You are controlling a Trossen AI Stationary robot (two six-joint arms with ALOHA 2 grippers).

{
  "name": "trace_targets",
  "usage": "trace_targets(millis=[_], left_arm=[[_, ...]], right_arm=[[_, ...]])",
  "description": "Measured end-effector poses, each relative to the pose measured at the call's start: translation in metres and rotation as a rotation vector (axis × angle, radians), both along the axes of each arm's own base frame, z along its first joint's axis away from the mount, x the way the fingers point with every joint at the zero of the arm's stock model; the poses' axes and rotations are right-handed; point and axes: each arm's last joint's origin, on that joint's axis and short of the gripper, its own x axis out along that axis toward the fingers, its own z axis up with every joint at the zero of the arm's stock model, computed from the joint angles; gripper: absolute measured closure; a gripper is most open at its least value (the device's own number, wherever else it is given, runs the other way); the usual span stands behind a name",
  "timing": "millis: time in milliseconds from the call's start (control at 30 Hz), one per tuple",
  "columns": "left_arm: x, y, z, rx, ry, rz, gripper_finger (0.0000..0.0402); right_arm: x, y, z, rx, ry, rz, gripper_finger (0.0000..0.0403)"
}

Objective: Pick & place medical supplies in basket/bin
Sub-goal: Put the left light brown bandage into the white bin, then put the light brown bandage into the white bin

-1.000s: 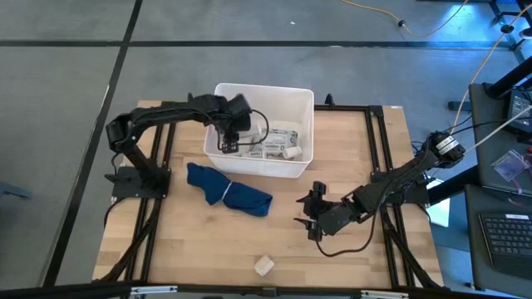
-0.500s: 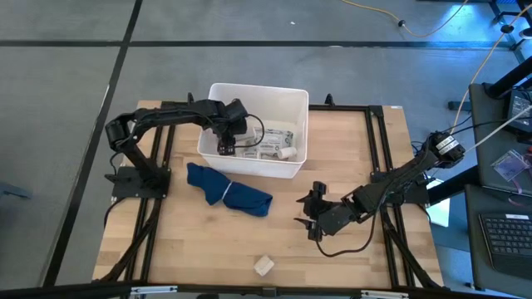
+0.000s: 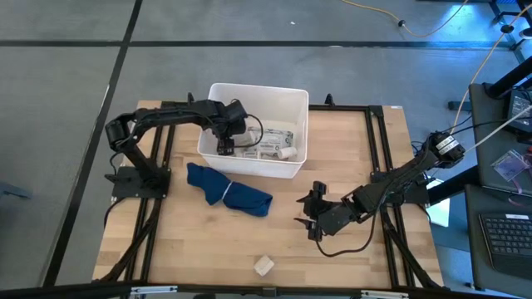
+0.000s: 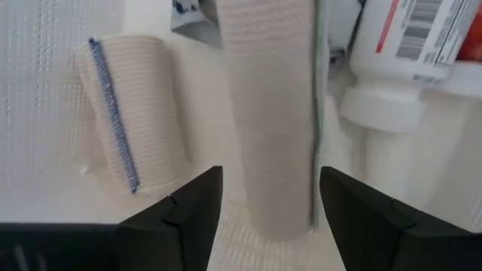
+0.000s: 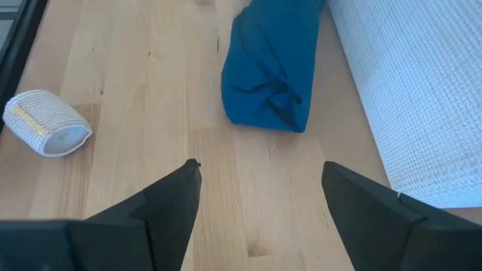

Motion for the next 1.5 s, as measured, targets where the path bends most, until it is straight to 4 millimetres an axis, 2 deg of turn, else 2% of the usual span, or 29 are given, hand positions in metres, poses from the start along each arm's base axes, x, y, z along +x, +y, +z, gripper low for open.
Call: trace_targets(millis=[200,367,467,667,800,1000,1133,1367,1500], left_arm=[[0.001,0.001,0.018,0.028,0.03,-0.001,0.0189],[0.006,0.001,0.057,0.023,0.002,0.022,0.0189],[0.012,-0.005,0.087,-0.01,-0.092,0.032,0.0189],[0.033,-0.043,0.138,-0.05,-0.287,-0.124,0.019],[0.046,-0.083,0.155,-0.07,-0.369,-0.232,0.019],[0.057,-0.148,0.154,-0.214,-0.406,-0.294,0.019],[0.066,-0.187,0.136,-0.305,-0.439,-0.252,0.019],[0.08,-0.245,0.104,-0.417,-0.623,-0.148,0.019],[0.086,-0.273,0.084,-0.436,-0.657,-0.195,0.019]], right_arm=[[0.0,0.0,0.0,-0.001,0.0,0.0,0.0126],[0.0,0.0,0.0,-0.003,0.002,0.001,0.0126],[-0.001,-0.001,-0.001,-0.009,0.013,0.001,0.0126],[-0.002,-0.001,-0.002,-0.016,0.025,0.0,0.0126],[-0.002,-0.001,-0.002,-0.018,0.028,0.0,0.0126],[-0.002,-0.001,-0.002,-0.019,0.028,0.001,0.0126],[-0.002,-0.001,-0.002,-0.019,0.027,0.002,0.0126],[-0.002,-0.001,-0.002,-0.017,0.023,-0.001,0.0126],[0.0,0.0,-0.007,-0.012,0.035,-0.014,0.0126]])
